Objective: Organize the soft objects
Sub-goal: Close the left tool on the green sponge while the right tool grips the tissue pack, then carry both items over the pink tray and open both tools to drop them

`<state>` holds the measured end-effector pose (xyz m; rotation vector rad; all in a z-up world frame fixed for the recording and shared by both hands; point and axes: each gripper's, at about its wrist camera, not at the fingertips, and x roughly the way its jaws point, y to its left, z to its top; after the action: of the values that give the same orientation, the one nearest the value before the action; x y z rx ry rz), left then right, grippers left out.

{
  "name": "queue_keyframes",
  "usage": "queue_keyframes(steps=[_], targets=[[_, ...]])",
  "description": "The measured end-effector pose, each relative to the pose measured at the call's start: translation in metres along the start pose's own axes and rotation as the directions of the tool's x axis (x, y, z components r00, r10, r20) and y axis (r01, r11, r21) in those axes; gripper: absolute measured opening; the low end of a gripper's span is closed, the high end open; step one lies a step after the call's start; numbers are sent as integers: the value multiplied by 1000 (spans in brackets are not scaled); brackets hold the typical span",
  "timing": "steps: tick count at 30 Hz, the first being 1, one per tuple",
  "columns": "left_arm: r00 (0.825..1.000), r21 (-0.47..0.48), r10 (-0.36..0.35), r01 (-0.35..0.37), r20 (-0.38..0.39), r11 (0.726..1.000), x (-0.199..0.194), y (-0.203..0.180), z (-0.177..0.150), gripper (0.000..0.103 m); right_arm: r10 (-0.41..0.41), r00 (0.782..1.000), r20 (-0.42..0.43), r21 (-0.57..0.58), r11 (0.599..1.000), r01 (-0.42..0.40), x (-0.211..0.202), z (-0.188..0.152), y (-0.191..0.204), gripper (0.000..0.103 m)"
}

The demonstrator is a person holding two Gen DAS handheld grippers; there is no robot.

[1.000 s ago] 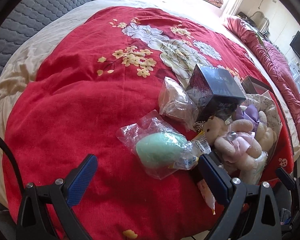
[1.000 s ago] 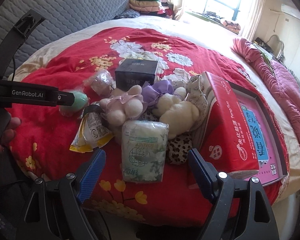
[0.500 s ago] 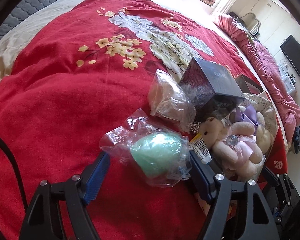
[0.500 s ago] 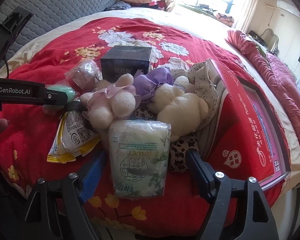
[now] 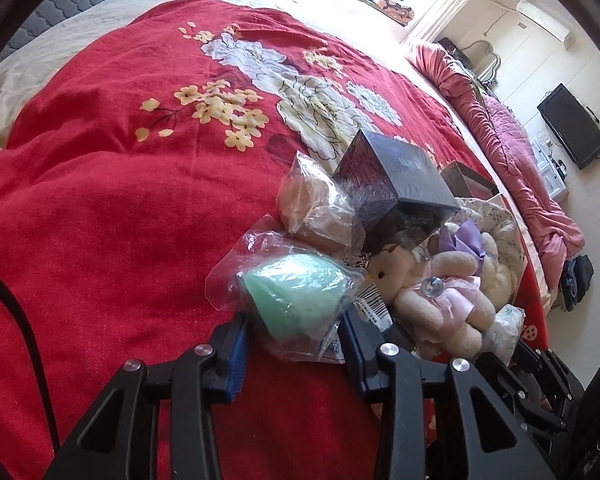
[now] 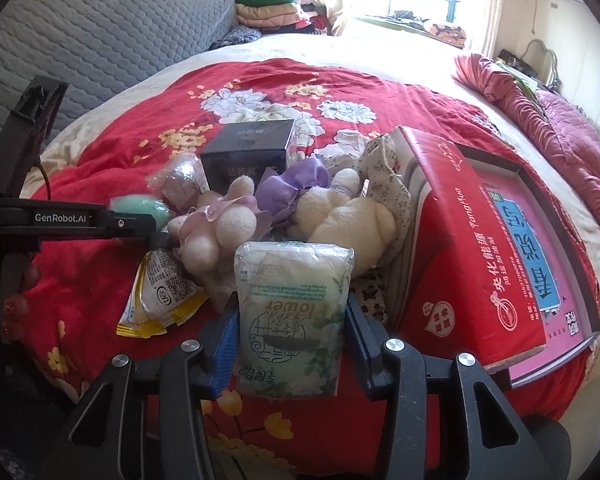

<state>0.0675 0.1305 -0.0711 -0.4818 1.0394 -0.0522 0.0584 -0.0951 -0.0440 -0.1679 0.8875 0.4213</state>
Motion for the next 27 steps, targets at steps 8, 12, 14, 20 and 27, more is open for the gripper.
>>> queue_keyframes(steps=[8, 12, 14, 20, 27], targets=[[997, 11, 22, -23, 74, 1000, -48, -17, -11, 41, 24, 997, 73, 44, 999, -27, -29, 4, -14, 49], [995, 64, -7, 1, 97, 998, -64, -47, -12, 41, 4, 991, 132, 55, 998, -11, -47, 9, -22, 49], [994, 100, -7, -3, 107, 995, -67, -65, -12, 41, -6, 987, 160, 68, 998, -5, -56, 13, -30, 49], [993, 189, -42, 21, 109, 982, -70, -120, -12, 41, -67, 970, 232, 127, 991, 38, -83, 20, -63, 49], [992, 308, -102, 75, 71, 948, -58, -197, -14, 41, -153, 951, 268, 250, 964, 85, -107, 15, -121, 49]])
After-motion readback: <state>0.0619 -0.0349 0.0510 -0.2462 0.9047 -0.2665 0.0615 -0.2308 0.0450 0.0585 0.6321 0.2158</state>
